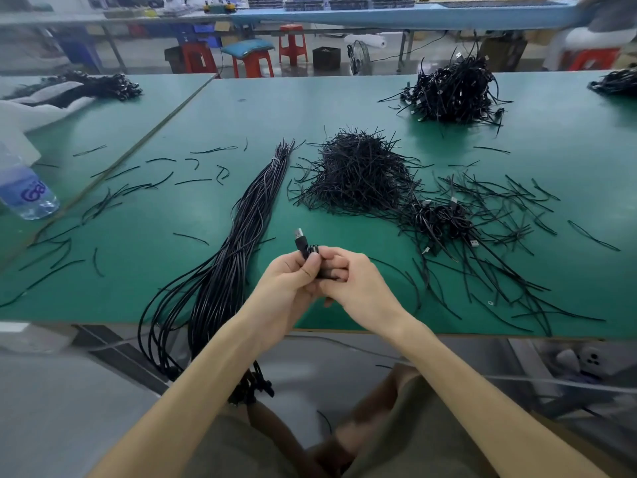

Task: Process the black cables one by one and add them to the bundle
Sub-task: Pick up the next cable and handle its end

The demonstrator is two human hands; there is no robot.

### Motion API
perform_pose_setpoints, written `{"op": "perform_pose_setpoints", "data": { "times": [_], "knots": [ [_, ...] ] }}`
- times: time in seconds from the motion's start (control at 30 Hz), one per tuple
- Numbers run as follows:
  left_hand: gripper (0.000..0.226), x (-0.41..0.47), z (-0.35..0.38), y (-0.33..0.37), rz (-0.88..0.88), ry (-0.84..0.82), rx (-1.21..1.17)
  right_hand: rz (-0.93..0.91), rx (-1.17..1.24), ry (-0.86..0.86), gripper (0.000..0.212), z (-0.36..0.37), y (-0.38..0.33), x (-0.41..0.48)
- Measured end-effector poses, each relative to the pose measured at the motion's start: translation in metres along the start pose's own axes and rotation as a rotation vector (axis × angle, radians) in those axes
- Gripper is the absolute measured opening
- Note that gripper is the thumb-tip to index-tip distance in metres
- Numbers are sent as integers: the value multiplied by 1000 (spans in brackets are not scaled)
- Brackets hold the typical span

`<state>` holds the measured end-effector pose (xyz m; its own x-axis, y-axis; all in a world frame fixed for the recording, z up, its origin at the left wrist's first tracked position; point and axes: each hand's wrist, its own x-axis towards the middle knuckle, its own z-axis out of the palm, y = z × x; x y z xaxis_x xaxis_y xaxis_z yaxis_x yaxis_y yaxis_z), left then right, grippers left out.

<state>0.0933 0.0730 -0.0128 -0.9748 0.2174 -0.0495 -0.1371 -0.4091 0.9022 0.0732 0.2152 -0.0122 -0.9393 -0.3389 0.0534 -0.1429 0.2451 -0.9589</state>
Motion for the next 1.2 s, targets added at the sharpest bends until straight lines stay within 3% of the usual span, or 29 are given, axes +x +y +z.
{"op": "perform_pose_setpoints", "data": {
  "times": [0.07, 0.23, 0.37, 0.53, 0.63, 0.73, 0.9, 1.03, 1.2],
  "knots": [
    [21, 1, -3, 6, -14, -18, 145, -12, 24, 12, 39, -3, 5, 0],
    [13, 3, 3, 9, 76, 158, 888, -62, -90, 74, 49, 0, 11, -3],
    [14, -1, -1, 10, 197, 329, 1229, -134, -192, 98, 36, -2, 6, -3],
    [26, 0, -19, 11, 39, 279, 1141, -131, -363, 29, 15, -7, 14, -7],
    [31, 0, -23, 13, -33, 188, 1185, -176, -531, 2, 21, -8, 14, -8],
    [42, 1, -24, 23, -128, 49, 1165, -201, -668, -30, 41, -9, 11, -8],
    [32, 1, -11, 22, -106, 0, 1335, -282, -751, -5, 36, -4, 12, -11],
    [33, -3, -10, 18, -9, -18, 1542, -295, -764, 4, 60, -5, 17, -10],
    [36, 0, -18, 13, 27, 1, 1452, -325, -867, 5, 55, -6, 22, -11]
  ]
}}
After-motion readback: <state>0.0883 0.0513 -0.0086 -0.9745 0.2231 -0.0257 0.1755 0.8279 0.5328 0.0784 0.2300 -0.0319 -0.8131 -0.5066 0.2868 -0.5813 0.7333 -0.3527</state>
